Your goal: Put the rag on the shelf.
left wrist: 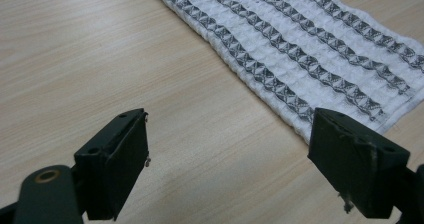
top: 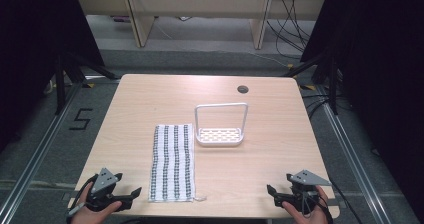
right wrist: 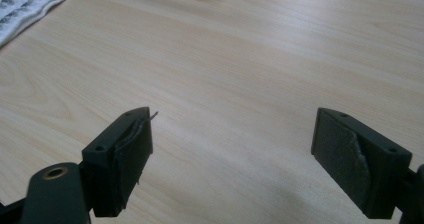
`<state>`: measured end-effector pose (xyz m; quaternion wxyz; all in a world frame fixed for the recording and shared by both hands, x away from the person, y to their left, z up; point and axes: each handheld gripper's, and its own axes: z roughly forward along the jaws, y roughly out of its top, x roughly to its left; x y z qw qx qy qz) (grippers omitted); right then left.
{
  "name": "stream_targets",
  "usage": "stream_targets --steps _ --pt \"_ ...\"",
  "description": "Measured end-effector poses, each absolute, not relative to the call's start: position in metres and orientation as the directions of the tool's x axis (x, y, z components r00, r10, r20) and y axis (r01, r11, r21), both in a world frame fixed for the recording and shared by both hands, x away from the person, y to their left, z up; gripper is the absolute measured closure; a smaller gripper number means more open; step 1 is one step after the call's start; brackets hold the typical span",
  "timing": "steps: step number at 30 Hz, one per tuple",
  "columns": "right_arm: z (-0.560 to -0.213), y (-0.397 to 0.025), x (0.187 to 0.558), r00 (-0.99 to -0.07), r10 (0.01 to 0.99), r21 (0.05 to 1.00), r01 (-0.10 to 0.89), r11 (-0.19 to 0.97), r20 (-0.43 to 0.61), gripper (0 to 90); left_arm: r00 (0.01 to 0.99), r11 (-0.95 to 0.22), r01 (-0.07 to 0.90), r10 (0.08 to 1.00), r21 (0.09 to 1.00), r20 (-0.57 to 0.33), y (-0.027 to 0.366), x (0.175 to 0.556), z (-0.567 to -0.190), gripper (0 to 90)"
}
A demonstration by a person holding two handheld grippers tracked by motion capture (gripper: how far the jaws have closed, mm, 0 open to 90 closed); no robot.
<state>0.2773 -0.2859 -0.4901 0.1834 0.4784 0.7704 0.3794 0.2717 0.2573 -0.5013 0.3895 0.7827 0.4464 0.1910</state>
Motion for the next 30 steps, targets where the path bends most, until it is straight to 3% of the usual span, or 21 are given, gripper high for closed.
stream_targets --steps 11,18,30 --pt "-0.486 -0.267 0.275 -0.565 0.821 0.779 0.548 0.303 0.079 24.0 0.587 -0.36 0.537 0.809 0.763 -0.031 0.252 0.267 -0.497 18.5" --pt "-0.483 -0.232 0.275 -0.682 0.726 0.78 0.5 0.376 0.087 30.2 0.619 -0.353 0.527 0.783 0.774 -0.065 0.235 0.26 -0.5 20.5" --pt "-0.479 -0.181 0.272 -0.797 0.601 0.771 0.418 0.482 0.056 35.6 0.662 -0.394 0.526 0.746 0.754 -0.072 0.224 0.246 -0.499 25.6"
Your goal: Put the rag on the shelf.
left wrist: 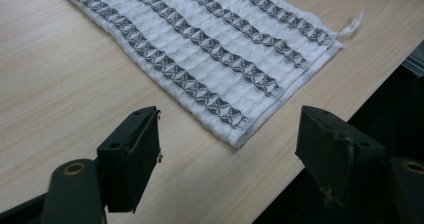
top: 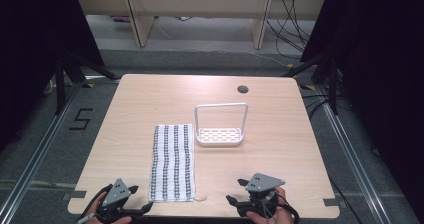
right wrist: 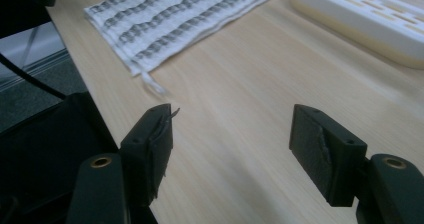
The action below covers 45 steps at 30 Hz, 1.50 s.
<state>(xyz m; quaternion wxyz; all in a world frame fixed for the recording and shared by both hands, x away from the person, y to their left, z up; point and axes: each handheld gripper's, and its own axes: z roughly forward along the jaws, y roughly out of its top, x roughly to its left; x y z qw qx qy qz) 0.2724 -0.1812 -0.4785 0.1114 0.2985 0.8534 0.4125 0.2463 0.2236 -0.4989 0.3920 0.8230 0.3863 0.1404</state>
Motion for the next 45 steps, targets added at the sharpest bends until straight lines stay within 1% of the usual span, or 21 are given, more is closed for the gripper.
stream_targets --steps 1,3,6,8,10,12,15,17,18,21,22,26,32,34,37,38,39,40,41,42,45 --pt "-0.479 -0.177 0.273 -0.804 0.592 0.767 0.414 0.49 0.055 36.0 0.669 -0.413 0.523 0.741 0.745 -0.058 0.224 0.247 -0.499 26.4" --pt "-0.48 -0.167 0.274 -0.817 0.573 0.76 0.409 0.505 0.059 37.0 0.671 -0.397 0.521 0.738 0.755 -0.075 0.221 0.246 -0.501 27.1" --pt "-0.482 -0.146 0.275 -0.85 0.524 0.753 0.371 0.543 0.041 39.9 0.678 -0.415 0.519 0.732 0.747 -0.064 0.22 0.246 -0.501 28.4" --pt "-0.482 -0.141 0.274 -0.847 0.53 0.747 0.382 0.544 0.048 40.1 0.678 -0.411 0.518 0.732 0.75 -0.067 0.22 0.246 -0.501 29.0" --pt "-0.484 -0.125 0.276 -0.875 0.484 0.74 0.342 0.579 0.025 40.2 0.673 -0.413 0.529 0.736 0.741 -0.07 0.219 0.246 -0.501 29.4" --pt "-0.485 -0.12 0.275 -0.872 0.488 0.733 0.353 0.582 0.032 40.3 0.674 -0.432 0.522 0.737 0.736 -0.045 0.22 0.247 -0.501 29.1" --pt "-0.488 -0.107 0.278 -0.882 0.471 0.721 0.342 0.603 0.024 41.7 0.676 -0.425 0.522 0.735 0.74 -0.055 0.218 0.246 -0.503 28.6" --pt "-0.49 -0.096 0.281 -0.893 0.449 0.712 0.318 0.626 0.004 42.3 0.686 -0.457 0.518 0.727 0.723 -0.032 0.219 0.247 -0.502 29.1" --pt "-0.49 -0.093 0.281 -0.889 0.458 0.708 0.332 0.623 0.014 42.6 0.695 -0.467 0.515 0.719 0.718 -0.031 0.218 0.246 -0.502 29.4" --pt "-0.491 -0.087 0.284 -0.897 0.441 0.708 0.307 0.635 -0.007 43.0 0.701 -0.484 0.511 0.712 0.711 -0.019 0.218 0.247 -0.502 31.6" --pt "-0.491 -0.085 0.285 -0.899 0.437 0.702 0.309 0.641 -0.003 43.3 0.684 -0.46 0.523 0.729 0.717 -0.031 0.216 0.247 -0.503 31.6" --pt "-0.494 -0.076 0.288 -0.905 0.425 0.703 0.29 0.649 -0.02 44.4 0.711 -0.493 0.506 0.703 0.708 -0.019 0.214 0.249 -0.504 35.2" --pt "-0.496 -0.068 0.29 -0.901 0.434 0.676 0.315 0.666 -0.008 45.3 0.727 -0.517 0.494 0.687 0.699 -0.006 0.209 0.255 -0.505 41.8" --pt "-0.499 -0.065 0.292 -0.906 0.423 0.678 0.302 0.67 -0.015 45.7 0.728 -0.525 0.503 0.686 0.686 -0.009 0.207 0.256 -0.505 43.9" --pt "-0.501 -0.063 0.294 -0.912 0.41 0.675 0.282 0.681 -0.033 46.1 0.739 -0.549 0.488 0.674 0.679 0.013 0.206 0.259 -0.507 44.3" --pt "-0.502 -0.062 0.293 -0.903 0.429 0.666 0.305 0.681 -0.025 46.4 0.747 -0.558 0.484 0.665 0.674 0.014 0.207 0.26 -0.507 44.4" --pt "-0.502 -0.061 0.295 -0.911 0.412 0.67 0.287 0.684 -0.032 46.8 0.755 -0.571 0.482 0.656 0.665 0.016 0.207 0.26 -0.506 44.6" --pt "-0.502 -0.059 0.293 -0.9 0.435 0.652 0.327 0.684 -0.005 47.1 0.749 -0.563 0.487 0.663 0.668 0.013 0.206 0.261 -0.508 44.7" --pt "-0.504 -0.059 0.295 -0.913 0.405 0.667 0.278 0.691 -0.038 47.8 0.745 -0.556 0.489 0.667 0.672 0.009 0.205 0.261 -0.509 44.7" --pt "-0.504 -0.057 0.295 -0.91 0.413 0.655 0.298 0.695 -0.025 49.5 0.755 -0.572 0.484 0.655 0.662 0.015 0.206 0.262 -0.509 44.2" --pt "-0.506 -0.056 0.296 -0.91 0.414 0.652 0.296 0.699 -0.031 51.7 0.753 -0.574 0.485 0.657 0.66 0.019 0.204 0.263 -0.511 44.6"
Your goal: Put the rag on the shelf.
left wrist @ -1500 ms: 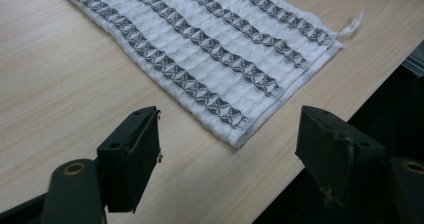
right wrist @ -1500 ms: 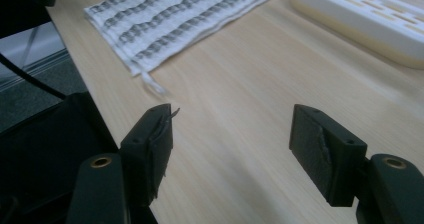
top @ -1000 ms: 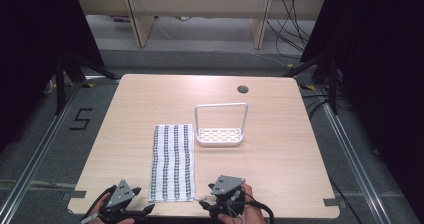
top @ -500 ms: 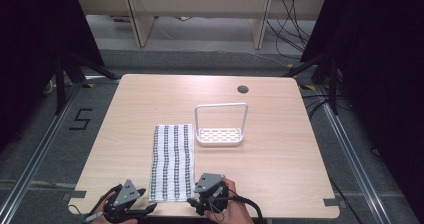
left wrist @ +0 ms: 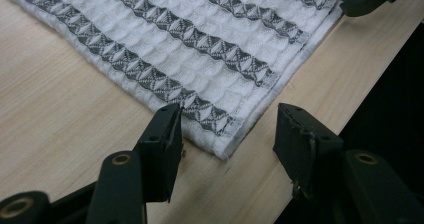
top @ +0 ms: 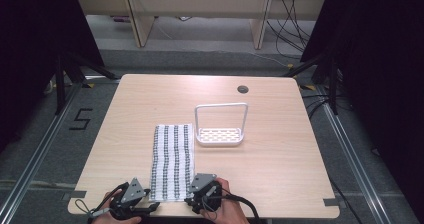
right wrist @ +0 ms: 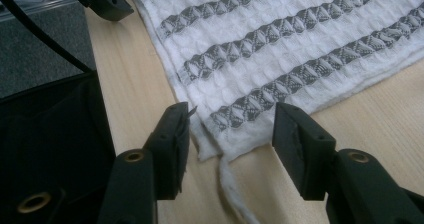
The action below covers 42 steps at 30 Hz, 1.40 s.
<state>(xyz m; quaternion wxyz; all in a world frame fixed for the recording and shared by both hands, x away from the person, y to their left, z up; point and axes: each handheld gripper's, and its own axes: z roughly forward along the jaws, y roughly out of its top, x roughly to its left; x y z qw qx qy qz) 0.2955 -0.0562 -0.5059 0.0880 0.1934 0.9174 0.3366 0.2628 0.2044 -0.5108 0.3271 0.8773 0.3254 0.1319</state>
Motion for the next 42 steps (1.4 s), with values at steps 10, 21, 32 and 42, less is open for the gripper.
stream_targets --steps 10,21,32,42 --pt "-0.508 -0.057 0.301 -0.91 0.414 0.656 0.318 0.685 0.01 72.9 0.756 -0.566 0.485 0.655 0.667 0.007 0.204 0.265 -0.51 60.8" --pt "-0.506 -0.057 0.302 -0.909 0.414 0.68 0.331 0.654 0.043 86.3 0.762 -0.56 0.457 0.648 0.691 0.022 0.203 0.264 -0.505 84.5" --pt "-0.474 -0.069 0.3 -0.91 0.413 0.741 0.298 0.602 0.031 86.6 0.775 -0.525 0.423 0.632 0.738 0.007 0.201 0.257 -0.484 85.4" --pt "-0.434 -0.08 0.304 -0.907 0.42 0.809 0.276 0.519 0.039 86.9 0.801 -0.486 0.375 0.599 0.79 -0.011 0.203 0.262 -0.436 85.5"
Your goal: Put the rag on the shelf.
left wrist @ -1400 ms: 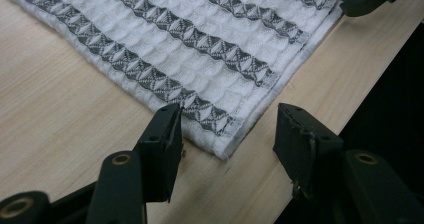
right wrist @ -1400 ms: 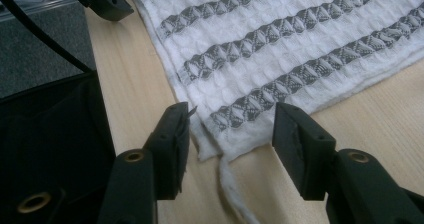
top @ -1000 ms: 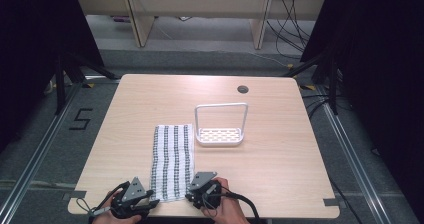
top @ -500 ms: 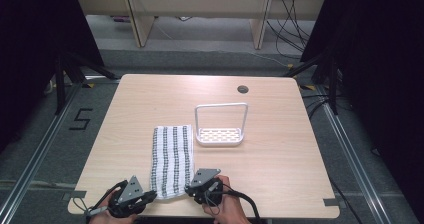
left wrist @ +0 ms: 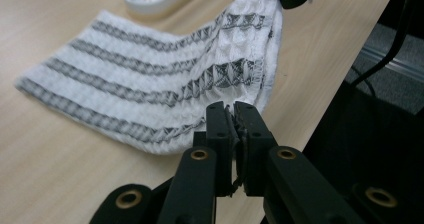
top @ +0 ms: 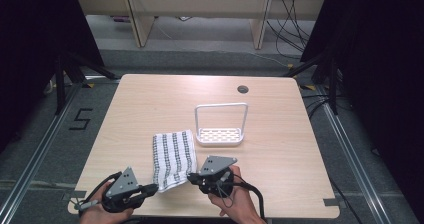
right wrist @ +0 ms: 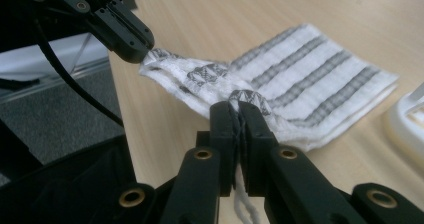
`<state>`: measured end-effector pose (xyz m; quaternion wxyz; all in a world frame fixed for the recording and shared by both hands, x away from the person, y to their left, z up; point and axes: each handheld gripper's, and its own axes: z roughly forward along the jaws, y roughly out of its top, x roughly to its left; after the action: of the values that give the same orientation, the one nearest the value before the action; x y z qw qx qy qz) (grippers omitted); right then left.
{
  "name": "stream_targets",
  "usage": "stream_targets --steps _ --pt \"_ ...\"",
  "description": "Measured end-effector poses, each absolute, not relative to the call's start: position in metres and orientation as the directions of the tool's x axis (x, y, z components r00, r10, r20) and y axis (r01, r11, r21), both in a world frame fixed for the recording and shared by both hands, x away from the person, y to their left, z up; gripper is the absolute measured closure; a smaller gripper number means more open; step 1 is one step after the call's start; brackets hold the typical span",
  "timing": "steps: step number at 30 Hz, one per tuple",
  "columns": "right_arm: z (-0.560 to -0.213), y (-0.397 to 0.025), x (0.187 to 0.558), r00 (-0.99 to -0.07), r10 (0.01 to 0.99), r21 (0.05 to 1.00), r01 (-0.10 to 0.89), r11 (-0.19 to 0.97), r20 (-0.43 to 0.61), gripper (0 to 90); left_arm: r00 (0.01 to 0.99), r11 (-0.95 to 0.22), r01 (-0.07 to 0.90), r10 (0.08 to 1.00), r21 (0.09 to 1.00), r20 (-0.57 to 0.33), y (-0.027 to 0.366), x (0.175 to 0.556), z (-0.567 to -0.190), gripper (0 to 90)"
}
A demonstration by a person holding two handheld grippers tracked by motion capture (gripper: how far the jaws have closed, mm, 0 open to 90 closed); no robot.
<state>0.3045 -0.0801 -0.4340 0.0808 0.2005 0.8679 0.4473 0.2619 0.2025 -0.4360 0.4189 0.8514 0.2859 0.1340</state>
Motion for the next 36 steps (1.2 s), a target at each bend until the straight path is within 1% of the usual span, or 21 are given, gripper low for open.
stream_targets --steps 1,2,4,9,11,12,14,15,16,17,20,21,23,29,31,36 --pt "-0.429 -0.082 0.304 -0.906 0.421 0.814 0.273 0.514 0.037 86.9 0.796 -0.455 0.376 0.605 0.807 -0.03 0.2 0.262 -0.43 85.5" --pt "-0.422 -0.084 0.303 -0.899 0.434 0.816 0.287 0.502 0.05 86.9 0.806 -0.478 0.364 0.592 0.799 -0.013 0.202 0.263 -0.425 85.5" --pt "-0.414 -0.087 0.303 -0.905 0.424 0.831 0.259 0.493 0.03 87.0 0.806 -0.452 0.363 0.591 0.815 -0.03 0.2 0.264 -0.413 85.5" --pt "-0.384 -0.096 0.3 -0.901 0.434 0.869 0.207 0.45 -0.011 87.1 0.818 -0.423 0.324 0.574 0.846 -0.027 0.199 0.269 -0.38 85.5" --pt "-0.371 -0.1 0.299 -0.896 0.445 0.876 0.214 0.432 -0.001 87.1 0.823 -0.418 0.312 0.567 0.853 -0.024 0.198 0.271 -0.365 85.5" --pt "-0.366 -0.101 0.301 -0.899 0.437 0.883 0.195 0.427 -0.013 87.1 0.827 -0.416 0.309 0.561 0.856 -0.026 0.197 0.273 -0.358 85.5" --pt "-0.354 -0.104 0.303 -0.899 0.438 0.888 0.19 0.419 -0.015 87.2 0.829 -0.411 0.306 0.559 0.859 -0.028 0.194 0.276 -0.346 85.5" --pt "-0.349 -0.104 0.301 -0.89 0.457 0.887 0.217 0.408 0.008 87.2 0.832 -0.414 0.305 0.554 0.858 -0.028 0.193 0.278 -0.34 85.5" --pt "-0.344 -0.106 0.304 -0.899 0.439 0.89 0.189 0.416 -0.014 87.2 0.831 -0.411 0.305 0.555 0.859 -0.029 0.192 0.28 -0.335 85.5" --pt "-0.335 -0.108 0.306 -0.896 0.444 0.896 0.169 0.411 -0.034 87.2 0.836 -0.41 0.307 0.547 0.859 -0.039 0.189 0.285 -0.325 85.5" --pt "-0.326 -0.111 0.306 -0.89 0.456 0.895 0.191 0.403 -0.016 87.2 0.84 -0.408 0.31 0.541 0.859 -0.046 0.186 0.29 -0.318 85.5" --pt "-0.317 -0.116 0.308 -0.889 0.457 0.897 0.177 0.404 -0.03 87.2 0.841 -0.405 0.31 0.538 0.86 -0.05 0.185 0.292 -0.314 85.5" --pt "-0.314 -0.118 0.308 -0.889 0.457 0.901 0.17 0.4 -0.036 87.2 0.848 -0.396 0.311 0.526 0.864 -0.064 0.183 0.297 -0.307 85.5" --pt "-0.293 -0.132 0.311 -0.881 0.472 0.909 0.172 0.38 -0.03 87.2 0.855 -0.375 0.298 0.514 0.878 -0.071 0.174 0.312 -0.286 85.5" --pt "-0.285 -0.138 0.314 -0.873 0.484 0.915 0.148 0.374 -0.057 87.2 0.856 -0.371 0.296 0.511 0.88 -0.073 0.169 0.316 -0.283 85.5" --pt "-0.276 -0.148 0.319 -0.852 0.52 0.92 0.149 0.362 -0.066 87.2 0.856 -0.351 0.28 0.512 0.894 -0.067 0.156 0.332 -0.275 85.4"
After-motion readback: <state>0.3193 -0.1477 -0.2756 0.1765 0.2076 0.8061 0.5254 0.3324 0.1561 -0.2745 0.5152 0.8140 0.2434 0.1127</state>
